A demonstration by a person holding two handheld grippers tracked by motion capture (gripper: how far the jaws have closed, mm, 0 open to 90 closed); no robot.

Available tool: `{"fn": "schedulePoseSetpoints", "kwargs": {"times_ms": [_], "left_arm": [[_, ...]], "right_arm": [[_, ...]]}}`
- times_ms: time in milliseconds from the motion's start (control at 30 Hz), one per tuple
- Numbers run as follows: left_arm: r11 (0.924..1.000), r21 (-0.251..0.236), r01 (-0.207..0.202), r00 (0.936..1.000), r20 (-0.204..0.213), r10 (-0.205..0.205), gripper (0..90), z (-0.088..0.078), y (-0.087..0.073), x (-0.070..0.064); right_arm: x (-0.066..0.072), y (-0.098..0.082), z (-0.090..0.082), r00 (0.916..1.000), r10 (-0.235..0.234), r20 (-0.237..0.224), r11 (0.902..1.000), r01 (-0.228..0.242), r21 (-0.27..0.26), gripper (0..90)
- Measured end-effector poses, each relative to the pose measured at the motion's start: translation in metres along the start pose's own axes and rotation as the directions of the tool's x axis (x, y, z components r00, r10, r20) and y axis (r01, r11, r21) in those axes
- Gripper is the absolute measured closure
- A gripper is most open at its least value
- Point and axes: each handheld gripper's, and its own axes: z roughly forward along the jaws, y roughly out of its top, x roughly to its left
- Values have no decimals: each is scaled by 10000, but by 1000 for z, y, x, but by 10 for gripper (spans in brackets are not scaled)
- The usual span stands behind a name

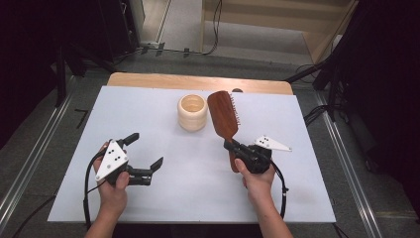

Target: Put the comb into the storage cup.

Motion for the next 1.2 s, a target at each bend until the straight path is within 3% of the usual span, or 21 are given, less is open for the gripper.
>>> {"fn": "schedulePoseSetpoints", "kwargs": {"times_ms": [167,300,533,600,800,900,1000,1200], "left_arm": [[9994,-222,282,9977,624,-268,0,20,12,-5],[9990,-137,430,9941,1002,-415,0,37,18,-6],[9976,-67,694,9877,1406,-677,0,54,21,-6],[9965,-27,832,9823,1685,-815,0,61,24,-6],[9949,-70,1006,9745,2024,-971,0,73,27,-7],[9934,-65,1144,9648,2392,-1096,0,82,29,-7],[9928,-54,1199,9612,2510,-1147,0,88,31,-9],[9875,190,1568,9428,2948,-1554,0,105,34,-10]], "right_arm": [[1,-2,-1,9999,50,-109,10000,-50,-66,767],[3,-4,-2,9988,5,-484,9998,-16,-215,767],[6,-6,-3,9964,-288,-803,9992,263,-314,767],[7,-7,-1,9962,-275,-820,9994,255,-251,767],[8,-9,0,9937,-372,-1060,9992,355,-181,767],[8,-10,1,9915,-413,-1232,9991,395,-171,767],[10,-10,2,9888,-518,-1399,9986,496,-188,767],[13,-10,2,9837,-750,-1634,9971,714,-277,767]]}}
